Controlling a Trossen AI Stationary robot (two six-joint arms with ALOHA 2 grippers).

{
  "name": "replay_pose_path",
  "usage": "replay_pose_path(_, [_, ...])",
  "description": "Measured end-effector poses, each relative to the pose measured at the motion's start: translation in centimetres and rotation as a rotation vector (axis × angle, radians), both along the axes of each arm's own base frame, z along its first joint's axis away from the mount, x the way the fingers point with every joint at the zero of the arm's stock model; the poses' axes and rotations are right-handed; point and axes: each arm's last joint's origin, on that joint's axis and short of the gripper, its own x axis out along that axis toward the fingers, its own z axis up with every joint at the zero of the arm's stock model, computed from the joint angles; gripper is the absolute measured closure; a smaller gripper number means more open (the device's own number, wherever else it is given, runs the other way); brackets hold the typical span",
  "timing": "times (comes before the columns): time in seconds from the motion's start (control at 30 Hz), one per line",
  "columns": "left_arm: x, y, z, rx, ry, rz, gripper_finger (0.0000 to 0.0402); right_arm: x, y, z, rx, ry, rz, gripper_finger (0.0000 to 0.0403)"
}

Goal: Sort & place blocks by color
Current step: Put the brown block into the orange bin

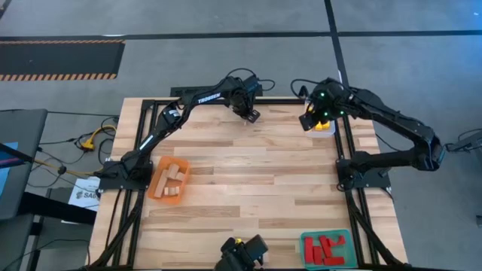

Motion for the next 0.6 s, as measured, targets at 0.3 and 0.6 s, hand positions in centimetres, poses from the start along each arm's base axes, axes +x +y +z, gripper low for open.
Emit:
replay_pose_path(0.3, [-0.3, -0.5, 2.4, -0.024, -0.018, -0.057, 0.0372, 0.4, 0.5, 0.0, 0.003, -0.001, 0.025, 0.0238])
replay_pose_path(0.6, [-1.4, -1.5, 9.1, 0.076, -0.145, -0.081, 0.0372, -0.2, 1.2, 0.6, -0.023, -0.028, 0.035, 0.0241])
